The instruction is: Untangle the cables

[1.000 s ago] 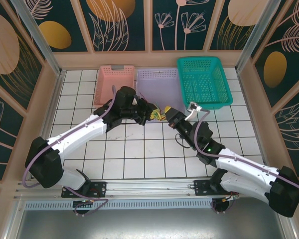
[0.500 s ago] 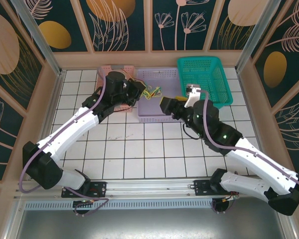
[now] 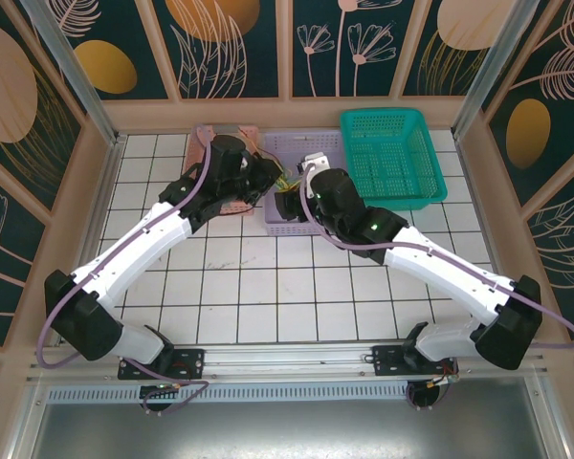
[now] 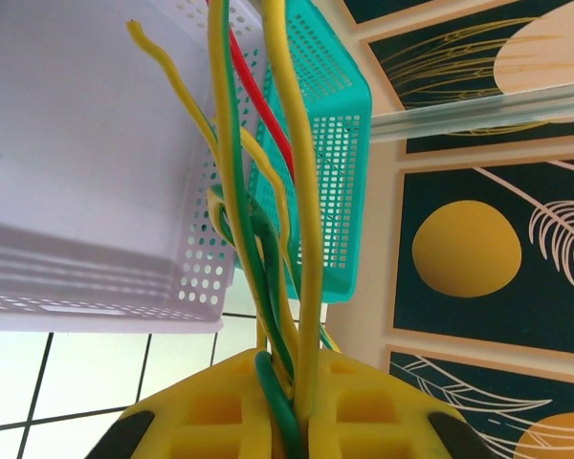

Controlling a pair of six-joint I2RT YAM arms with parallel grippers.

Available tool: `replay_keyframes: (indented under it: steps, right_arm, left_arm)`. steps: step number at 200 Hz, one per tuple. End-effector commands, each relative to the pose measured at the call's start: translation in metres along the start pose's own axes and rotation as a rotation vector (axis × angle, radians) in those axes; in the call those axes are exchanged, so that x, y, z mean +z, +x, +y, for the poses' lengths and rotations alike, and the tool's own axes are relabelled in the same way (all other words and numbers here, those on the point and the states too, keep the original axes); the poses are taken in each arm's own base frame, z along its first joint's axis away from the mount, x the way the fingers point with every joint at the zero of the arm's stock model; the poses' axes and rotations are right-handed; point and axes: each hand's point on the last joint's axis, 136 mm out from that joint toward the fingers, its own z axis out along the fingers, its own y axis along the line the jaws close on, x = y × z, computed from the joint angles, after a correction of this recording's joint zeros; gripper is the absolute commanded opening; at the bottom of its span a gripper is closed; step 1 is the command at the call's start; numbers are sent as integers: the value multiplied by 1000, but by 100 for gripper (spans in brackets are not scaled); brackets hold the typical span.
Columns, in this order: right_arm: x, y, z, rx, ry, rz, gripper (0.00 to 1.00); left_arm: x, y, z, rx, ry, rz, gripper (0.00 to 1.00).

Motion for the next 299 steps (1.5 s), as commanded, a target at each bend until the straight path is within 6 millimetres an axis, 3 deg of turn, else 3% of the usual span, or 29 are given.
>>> replay_keyframes:
  steps: [1,44,64,83,136,203,256,272,287,299]
  right_arm:
    - [-15,-31,-2,-33,-51,-85,87]
    - [-20,-42,-15,24,-157,-109,75]
    - [-13,-38,0,40,-243,-72,65]
    - [-6,-32,1,78,-245,-58,57]
    - [-18,-31,-15,324,-269,-177,0]
    - [-21,43,-31,988,-361,-207,0]
    - [-16,70,-23,1360,-447,-138,0]
    - [-16,67,-18,1355,-446,-108,0]
    - [-17,54,-13,1150,-367,-69,0]
    - [-19,46,-16,942,-247,-20,29]
  left_arm:
    - [-3,-1,-13,80,4,-6,0]
    - [0,8,-13,138,-14,27,0]
    - [4,13,-16,137,2,44,0]
    - [7,15,-19,142,-2,48,0]
    - [5,16,-24,106,24,40,0]
    - [-14,-6,-49,-99,190,-45,0]
    - [-26,-18,-54,-204,298,-104,0]
    - [-26,-19,-52,-198,286,-111,0]
    - [-24,-19,-43,-156,210,-113,0]
    - [-25,-20,-26,-115,109,-130,0]
